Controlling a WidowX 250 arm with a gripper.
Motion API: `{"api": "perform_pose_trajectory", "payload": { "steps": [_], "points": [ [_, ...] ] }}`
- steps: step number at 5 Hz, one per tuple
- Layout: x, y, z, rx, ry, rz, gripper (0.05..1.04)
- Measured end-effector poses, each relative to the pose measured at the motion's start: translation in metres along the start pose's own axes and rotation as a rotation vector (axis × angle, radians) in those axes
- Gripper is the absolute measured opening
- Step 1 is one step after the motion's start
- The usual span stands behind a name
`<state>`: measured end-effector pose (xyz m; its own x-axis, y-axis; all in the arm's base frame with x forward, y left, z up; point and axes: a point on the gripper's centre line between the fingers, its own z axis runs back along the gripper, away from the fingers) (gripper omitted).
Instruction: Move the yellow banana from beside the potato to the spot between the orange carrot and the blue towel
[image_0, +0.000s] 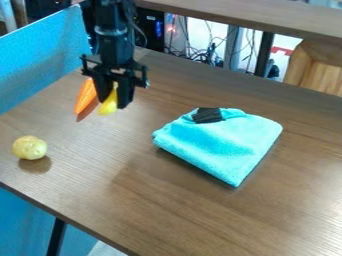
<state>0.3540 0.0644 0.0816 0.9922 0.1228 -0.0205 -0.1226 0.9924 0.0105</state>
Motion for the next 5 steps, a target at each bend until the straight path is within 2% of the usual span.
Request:
{"api": "perform_pose_trajectory", "payload": {
  "steps": [1,2,4,5],
  "points": [
    [0.022,0.003,-0.023,0.009,0.065,0.028,0.457],
    [0.043,0.005,-0.036,0.018,0.106,0.038,0.457],
    [0.049,0.010,-0.054,0.042,0.174,0.037,0.456],
    [0.049,0.009,-0.054,0.044,0.184,0.038,0.529]
  ]
}}
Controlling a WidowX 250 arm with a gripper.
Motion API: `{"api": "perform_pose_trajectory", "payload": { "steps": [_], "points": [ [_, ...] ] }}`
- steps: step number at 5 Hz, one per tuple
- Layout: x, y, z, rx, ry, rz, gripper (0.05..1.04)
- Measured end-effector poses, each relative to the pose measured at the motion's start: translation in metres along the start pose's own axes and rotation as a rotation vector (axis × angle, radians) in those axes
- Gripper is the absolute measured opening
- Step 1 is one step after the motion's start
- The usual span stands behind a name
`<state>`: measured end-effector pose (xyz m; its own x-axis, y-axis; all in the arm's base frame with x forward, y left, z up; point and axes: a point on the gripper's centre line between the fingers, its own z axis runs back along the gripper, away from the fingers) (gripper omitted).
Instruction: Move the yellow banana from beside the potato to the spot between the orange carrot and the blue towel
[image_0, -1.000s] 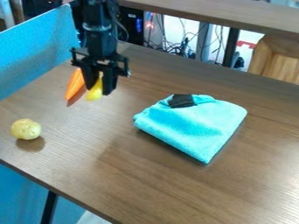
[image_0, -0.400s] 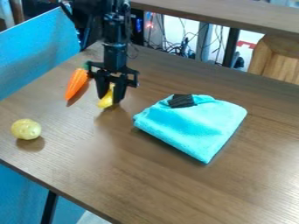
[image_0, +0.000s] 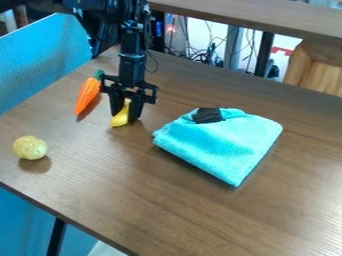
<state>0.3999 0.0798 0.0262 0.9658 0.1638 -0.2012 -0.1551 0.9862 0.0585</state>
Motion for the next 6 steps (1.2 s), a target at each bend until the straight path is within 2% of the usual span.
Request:
{"api": "perform_pose_trajectory", "payload": {
  "steps": [1,2,3,4,5,6],
  "points": [
    [-0.006,-0.003,-0.001,-0.067,-0.017,0.006,0.810],
    [-0.015,0.002,0.009,-0.083,-0.070,0.011,1.012],
    [-0.026,0.007,0.039,-0.069,-0.173,0.032,1.011],
    [-0.061,0.021,0.059,0.024,-0.177,0.047,1.009],
    [-0.101,0.031,0.072,0.049,-0.175,-0.078,1.009],
    [-0.134,0.064,0.074,0.089,-0.192,-0.051,1.009]
  ]
}}
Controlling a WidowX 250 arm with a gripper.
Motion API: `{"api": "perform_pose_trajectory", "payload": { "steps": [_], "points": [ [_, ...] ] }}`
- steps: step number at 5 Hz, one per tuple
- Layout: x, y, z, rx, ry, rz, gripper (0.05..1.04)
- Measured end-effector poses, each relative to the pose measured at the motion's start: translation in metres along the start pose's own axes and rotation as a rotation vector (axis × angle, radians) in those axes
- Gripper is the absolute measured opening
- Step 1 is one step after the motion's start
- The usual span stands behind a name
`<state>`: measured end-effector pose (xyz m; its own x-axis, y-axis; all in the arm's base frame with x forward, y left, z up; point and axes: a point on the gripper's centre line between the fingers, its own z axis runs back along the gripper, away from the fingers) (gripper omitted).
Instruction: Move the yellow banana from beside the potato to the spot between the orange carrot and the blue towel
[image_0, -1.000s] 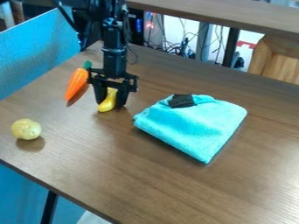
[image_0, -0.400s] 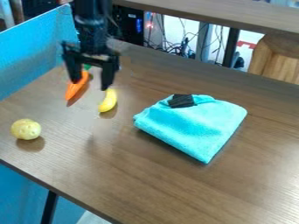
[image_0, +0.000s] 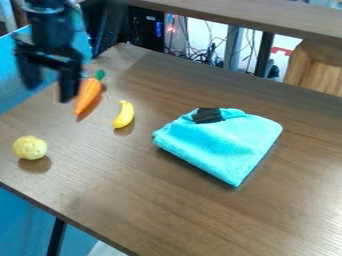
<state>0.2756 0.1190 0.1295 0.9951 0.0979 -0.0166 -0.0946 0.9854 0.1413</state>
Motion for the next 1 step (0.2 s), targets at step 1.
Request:
{"api": "perform_pose_trajectory", "payload": {
  "steps": [1],
  "points": [
    [-0.0150,0.0231,0.0006,0.021,0.039,0.071,1.009]
  ]
}}
